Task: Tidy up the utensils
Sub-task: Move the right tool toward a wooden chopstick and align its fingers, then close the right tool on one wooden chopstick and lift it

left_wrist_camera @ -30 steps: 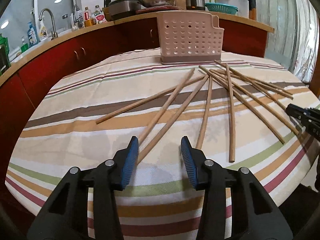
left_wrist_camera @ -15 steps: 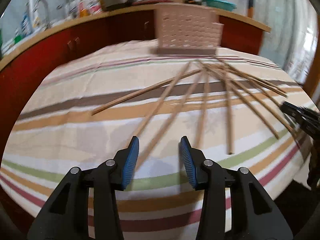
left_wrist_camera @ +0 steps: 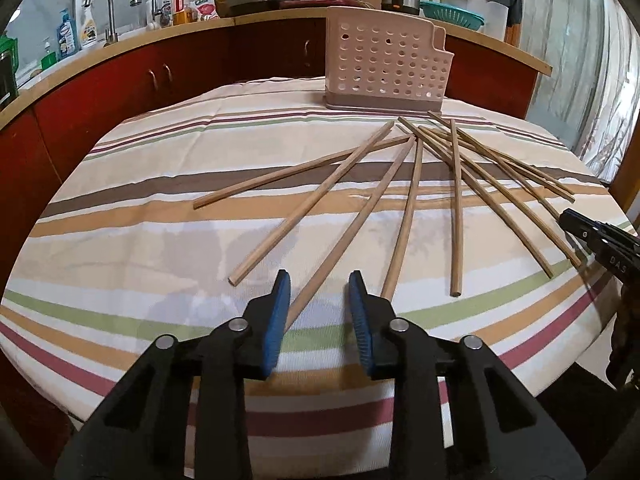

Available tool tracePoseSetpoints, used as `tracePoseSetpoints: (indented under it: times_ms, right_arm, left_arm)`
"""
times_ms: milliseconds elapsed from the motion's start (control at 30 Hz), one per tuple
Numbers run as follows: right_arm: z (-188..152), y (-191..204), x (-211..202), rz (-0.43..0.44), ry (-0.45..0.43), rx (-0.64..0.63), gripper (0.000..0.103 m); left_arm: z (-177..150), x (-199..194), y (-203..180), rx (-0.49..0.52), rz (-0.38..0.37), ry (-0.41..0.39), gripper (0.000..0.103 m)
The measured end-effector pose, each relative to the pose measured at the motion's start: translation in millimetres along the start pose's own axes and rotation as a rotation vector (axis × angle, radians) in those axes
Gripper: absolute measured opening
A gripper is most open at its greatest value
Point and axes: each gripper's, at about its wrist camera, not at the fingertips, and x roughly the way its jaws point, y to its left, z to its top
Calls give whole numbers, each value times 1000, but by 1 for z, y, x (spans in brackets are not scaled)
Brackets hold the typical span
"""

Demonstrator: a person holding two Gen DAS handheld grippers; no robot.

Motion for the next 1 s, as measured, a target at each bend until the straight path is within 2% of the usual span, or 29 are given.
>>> tracePoseSetpoints:
  times_ms: [333, 433, 567, 700, 767, 900, 1000]
  right_arm:
    - [-7, -1, -5, 12, -21, -5, 7]
    - [-8, -1, -8, 13, -22, -8, 7]
    - [-7, -1, -15, 5, -33, -7, 7]
    - [-1, 1, -29, -3, -72, -17, 7]
    - [3, 4, -36, -6, -95, -26, 7]
    - [9, 7, -48, -10, -134, -41, 7]
    - [11, 11, -50, -16, -140, -59, 7]
  left_arm:
    - [-11, -5, -1, -5, 8, -63, 28]
    - [-13, -6, -3, 4, -8, -73, 13]
    - [-13, -10, -1, -16, -23, -71, 12]
    - [-10, -22, -1, -28, -23, -108, 9]
    - [-8, -30, -1, -30, -25, -133, 1]
    - [-2, -46, 0, -40, -22, -186, 1]
    - [-1, -49, -3, -24, -22, -194, 1]
